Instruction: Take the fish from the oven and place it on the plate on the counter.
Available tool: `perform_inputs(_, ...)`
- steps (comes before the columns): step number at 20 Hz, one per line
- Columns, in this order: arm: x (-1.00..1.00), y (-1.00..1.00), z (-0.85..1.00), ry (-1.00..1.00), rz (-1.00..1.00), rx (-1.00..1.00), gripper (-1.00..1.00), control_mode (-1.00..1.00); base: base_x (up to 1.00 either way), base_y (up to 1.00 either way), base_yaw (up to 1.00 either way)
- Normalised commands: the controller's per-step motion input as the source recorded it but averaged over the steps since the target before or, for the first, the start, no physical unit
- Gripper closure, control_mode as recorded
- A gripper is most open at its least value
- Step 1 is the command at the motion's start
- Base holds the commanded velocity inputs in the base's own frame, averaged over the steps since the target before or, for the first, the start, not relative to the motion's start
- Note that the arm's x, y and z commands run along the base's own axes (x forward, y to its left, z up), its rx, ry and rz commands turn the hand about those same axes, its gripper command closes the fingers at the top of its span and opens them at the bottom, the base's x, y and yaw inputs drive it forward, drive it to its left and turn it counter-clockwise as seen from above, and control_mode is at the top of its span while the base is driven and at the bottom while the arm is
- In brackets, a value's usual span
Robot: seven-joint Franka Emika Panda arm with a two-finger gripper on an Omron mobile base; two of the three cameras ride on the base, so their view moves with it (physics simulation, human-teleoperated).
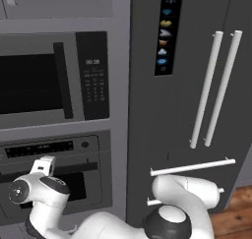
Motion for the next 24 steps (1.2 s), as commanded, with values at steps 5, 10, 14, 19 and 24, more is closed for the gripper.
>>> perform_inputs(5,0.12,0.02,-0.58,-0.13,0.25,-0.18,-1.0,-1.0,0.0,0.0,0.0)
perform_inputs(10,0.01,0.18,-0.24,-0.21,0.13,-0.17,-1.0,-1.0,0.0,0.0,0.0)
perform_inputs(14,0.04,0.23,-0.01,-0.16,0.05,-0.11,-1.0,-1.0,0.0,0.0,0.0)
perform_inputs(19,0.15,0.26,0.0,-0.14,0.02,-0.07,-1.0,-1.0,0.0,0.0,0.0)
perform_inputs(24,0.53,0.12,0.0,-0.05,0.0,0.0,-1.0,-1.0,0.0,0.0,0.0)
